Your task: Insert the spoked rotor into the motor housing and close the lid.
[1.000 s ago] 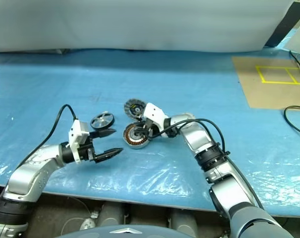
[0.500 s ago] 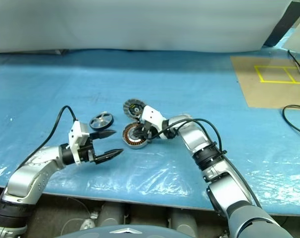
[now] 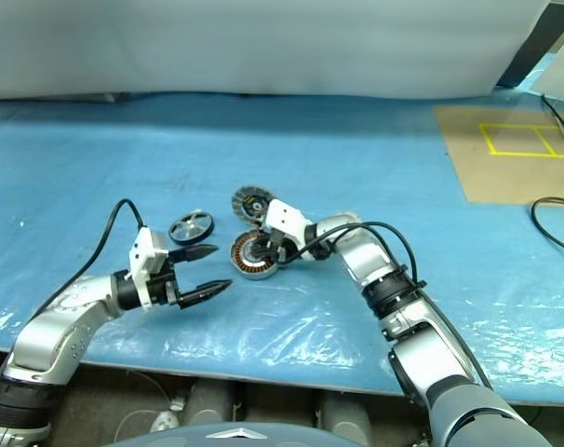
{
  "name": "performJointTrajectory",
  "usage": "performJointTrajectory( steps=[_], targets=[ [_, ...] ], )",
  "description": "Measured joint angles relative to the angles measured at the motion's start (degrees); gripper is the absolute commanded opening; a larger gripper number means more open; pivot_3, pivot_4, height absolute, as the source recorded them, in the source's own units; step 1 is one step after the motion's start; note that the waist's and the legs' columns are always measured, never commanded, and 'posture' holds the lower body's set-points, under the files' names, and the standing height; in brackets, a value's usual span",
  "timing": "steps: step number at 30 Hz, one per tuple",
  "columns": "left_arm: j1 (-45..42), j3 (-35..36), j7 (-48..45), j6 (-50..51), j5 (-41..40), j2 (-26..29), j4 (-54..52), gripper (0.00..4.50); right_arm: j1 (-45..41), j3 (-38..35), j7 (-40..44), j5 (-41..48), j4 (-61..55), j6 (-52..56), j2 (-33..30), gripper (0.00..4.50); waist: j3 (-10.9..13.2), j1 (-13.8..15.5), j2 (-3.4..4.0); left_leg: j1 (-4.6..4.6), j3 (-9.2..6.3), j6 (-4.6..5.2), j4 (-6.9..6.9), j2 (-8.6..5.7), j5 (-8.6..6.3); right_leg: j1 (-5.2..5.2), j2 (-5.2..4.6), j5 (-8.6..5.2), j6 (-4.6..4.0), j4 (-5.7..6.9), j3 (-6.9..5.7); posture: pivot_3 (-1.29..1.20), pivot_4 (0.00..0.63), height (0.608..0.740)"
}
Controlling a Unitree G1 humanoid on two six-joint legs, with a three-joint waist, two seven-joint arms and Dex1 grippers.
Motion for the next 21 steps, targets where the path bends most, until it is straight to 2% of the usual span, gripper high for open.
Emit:
performJointTrajectory(
  steps=[5,6,12,21],
  targets=[
    [-0.34,0.35,0.23,1.11,-0.74,0.27,-0.33,4.42,-0.11,-0.3,0.58,0.26,-0.24,0.55,-0.5,0.57,0.0,0.0,0.0,-0.01,0.0,0.0,0.0,0.0,0.0,0.0,0.0,0.0,0.0,0.0,0.0,0.0,0.15,0.74],
    [-0.41,0.43,0.21,1.16,-0.75,0.43,-0.31,4.42,-0.11,-0.33,0.37,0.18,-0.24,0.41,-0.66,1.31,0.0,0.01,0.0,-0.01,0.0,0.0,0.0,0.0,0.0,0.0,0.0,0.0,0.0,0.0,0.0,0.0,0.15,0.74],
    [-0.77,0.48,-0.05,1.1,-0.72,0.51,0.25,4.42,-0.11,-0.26,-0.97,-0.58,0.1,-0.69,0.0,3.26,0.0,-0.02,0.0,0.0,0.0,0.0,0.0,0.0,0.0,0.0,0.0,0.0,0.0,0.0,0.0,0.0,0.15,0.74],
    [-0.15,0.48,-0.71,0.17,-0.67,0.51,0.8,4.42,-0.11,-2.68,-1.51,2.08,-0.44,2.75,1.0,3.26,0.0,0.01,0.0,-0.01,0.0,0.0,0.0,0.0,0.0,0.0,0.0,0.0,0.0,0.0,0.0,0.0,0.15,0.74]
  ],
)
